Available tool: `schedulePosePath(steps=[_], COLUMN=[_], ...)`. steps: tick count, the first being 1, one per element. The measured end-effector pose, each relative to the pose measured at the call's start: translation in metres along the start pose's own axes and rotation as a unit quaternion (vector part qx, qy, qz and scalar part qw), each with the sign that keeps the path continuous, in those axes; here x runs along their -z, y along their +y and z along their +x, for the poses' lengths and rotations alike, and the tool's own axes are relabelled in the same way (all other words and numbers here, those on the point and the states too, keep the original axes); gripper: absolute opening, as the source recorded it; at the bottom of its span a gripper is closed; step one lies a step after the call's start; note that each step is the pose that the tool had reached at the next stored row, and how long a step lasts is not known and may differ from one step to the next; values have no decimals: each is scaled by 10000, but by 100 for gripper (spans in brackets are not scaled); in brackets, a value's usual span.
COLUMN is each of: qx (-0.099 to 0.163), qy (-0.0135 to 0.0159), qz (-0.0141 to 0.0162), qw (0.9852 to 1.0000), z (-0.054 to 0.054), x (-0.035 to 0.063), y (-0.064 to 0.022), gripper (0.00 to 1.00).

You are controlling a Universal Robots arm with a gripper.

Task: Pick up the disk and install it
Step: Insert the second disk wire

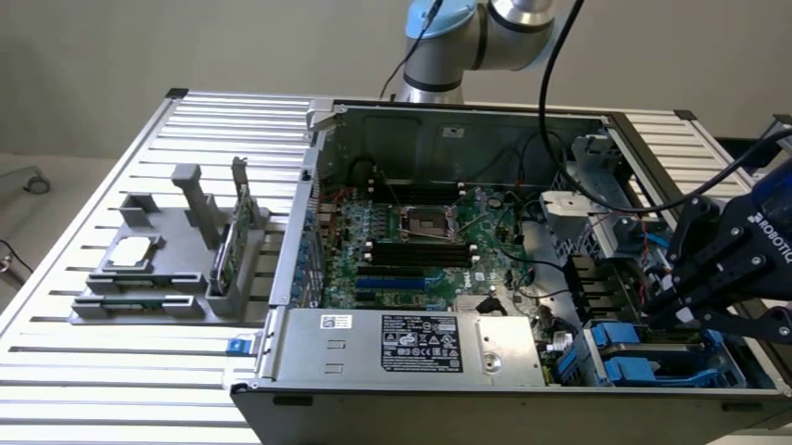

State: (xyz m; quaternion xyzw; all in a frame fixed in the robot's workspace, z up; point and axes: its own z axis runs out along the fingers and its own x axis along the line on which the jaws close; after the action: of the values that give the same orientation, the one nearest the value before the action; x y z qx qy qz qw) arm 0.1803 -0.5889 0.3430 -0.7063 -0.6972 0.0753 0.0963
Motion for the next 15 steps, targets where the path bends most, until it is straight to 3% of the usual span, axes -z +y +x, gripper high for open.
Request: schedulePosePath(steps=[9,15], qx=[2,2], qy=[4,-1], qz=[-6,-92], qw=[10000,10000], z=[1,3], x=[-17,-16], y=[12,8], gripper=[16,16])
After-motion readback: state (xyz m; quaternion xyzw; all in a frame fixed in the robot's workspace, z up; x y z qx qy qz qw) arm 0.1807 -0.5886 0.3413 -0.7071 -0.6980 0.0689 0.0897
